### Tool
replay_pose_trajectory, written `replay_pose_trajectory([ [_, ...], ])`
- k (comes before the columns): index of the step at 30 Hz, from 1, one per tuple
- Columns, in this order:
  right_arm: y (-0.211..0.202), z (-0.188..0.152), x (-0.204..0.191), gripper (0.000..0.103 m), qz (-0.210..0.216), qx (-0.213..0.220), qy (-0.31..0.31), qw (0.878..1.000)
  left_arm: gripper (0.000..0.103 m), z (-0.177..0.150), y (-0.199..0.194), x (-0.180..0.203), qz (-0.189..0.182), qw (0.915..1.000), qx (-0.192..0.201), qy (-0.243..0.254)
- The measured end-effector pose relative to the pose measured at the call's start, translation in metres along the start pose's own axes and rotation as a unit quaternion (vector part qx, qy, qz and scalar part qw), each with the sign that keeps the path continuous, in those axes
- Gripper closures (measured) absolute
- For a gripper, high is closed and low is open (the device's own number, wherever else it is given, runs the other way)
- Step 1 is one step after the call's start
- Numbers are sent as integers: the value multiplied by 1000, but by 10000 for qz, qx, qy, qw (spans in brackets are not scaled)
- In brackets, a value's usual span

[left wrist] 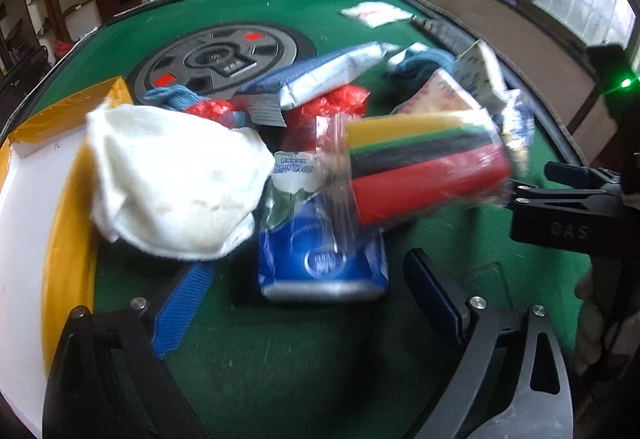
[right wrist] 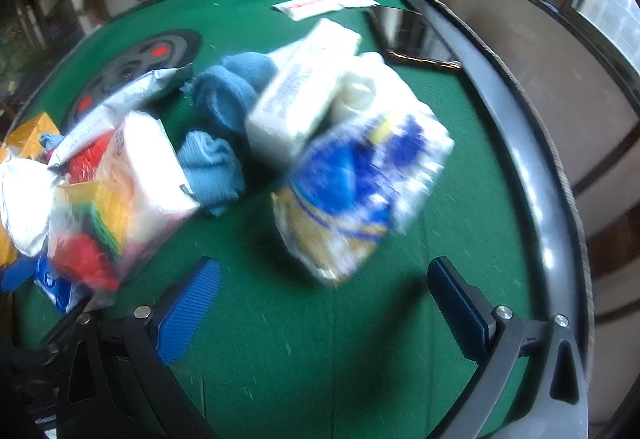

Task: Organize soft objects
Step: 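Lower the left tool and grasp the striped red-yellow sponge pack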

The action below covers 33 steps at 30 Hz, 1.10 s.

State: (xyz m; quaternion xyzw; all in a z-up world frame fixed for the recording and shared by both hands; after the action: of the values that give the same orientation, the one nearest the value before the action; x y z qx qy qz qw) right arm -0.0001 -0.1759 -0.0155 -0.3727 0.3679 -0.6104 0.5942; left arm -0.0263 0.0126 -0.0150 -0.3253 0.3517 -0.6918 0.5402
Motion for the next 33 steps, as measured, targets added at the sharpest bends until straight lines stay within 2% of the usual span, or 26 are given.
replay_pose_trajectory([
  [3,-38,-8,6,2,-122,468,3,9988,7,-2,-37,-7,-68,9984,550,111],
  [4,-54,-9,9,2,-118,694,47,9975,7,-1,-50,-11,-85,9968,779,174],
  [5,-76,-10,13,2,-89,1095,131,9939,7,0,-59,-14,-122,9952,943,238],
  [6,-99,-10,16,1,19,1609,206,9867,7,-1,-66,-17,-142,9936,1077,298],
  [7,-120,-11,17,1,324,2108,246,9767,7,-1,-70,-19,-135,9927,1150,350],
  [8,-130,-10,18,1,738,2374,283,9682,7,-1,-72,-23,-155,9923,1173,368],
  [9,-131,-6,19,1,1164,2366,343,9640,7,-2,-73,-26,-201,9922,1176,359],
  [10,-121,0,19,1,1268,2049,384,9698,7,-5,-74,-30,-258,9925,1153,321],
  [11,-105,8,19,1,1204,1687,456,9772,7,-6,-75,-32,-280,9928,1127,284],
  [12,-92,13,21,1,1048,1616,556,9797,7,-7,-75,-34,-245,9932,1105,256],
  [15,-65,17,24,1,346,1811,681,9805,7,-11,-77,-34,-86,9939,1050,327],
  [17,-51,13,30,1,512,1834,892,9776,10,-13,-78,-31,-67,9938,1036,407],
  [18,-42,10,33,1,581,1796,979,9771,19,-12,-78,-30,-114,9938,1011,441],
  [19,-33,9,36,1,573,1573,1045,9803,24,-12,-76,-27,-220,9941,951,470],
  [21,-35,11,49,2,756,1580,1176,9775,25,-7,-69,-19,-496,9942,802,508],
  [23,-39,12,53,2,756,1650,1207,9760,25,0,-63,-1,-721,9918,791,693],
  [25,-40,10,55,2,813,1671,1270,9743,25,11,-61,23,-846,9856,888,1161],
  [27,-44,5,60,2,853,1708,1334,9725,25,22,-57,51,-896,9742,950,1841],
  [30,-40,4,68,2,937,1665,1480,9704,25,36,-39,85,-945,9556,692,2704],
  [33,-37,5,76,2,1029,1598,1692,9671,25,41,-16,99,-966,9459,355,3076],
])
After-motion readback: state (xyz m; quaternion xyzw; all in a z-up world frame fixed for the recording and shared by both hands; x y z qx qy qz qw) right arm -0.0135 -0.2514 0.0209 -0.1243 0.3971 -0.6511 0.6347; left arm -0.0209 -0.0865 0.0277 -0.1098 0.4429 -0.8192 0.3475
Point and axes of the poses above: each gripper's, at about its wrist camera, not at the fingertips, and y roughly the way its jaws point, x to its right, z to its top, the point moved 4 cm from there along y, roughly the way its jaws point, and after that the axes turned 2 degrees about -x, right-handed, at the moved point
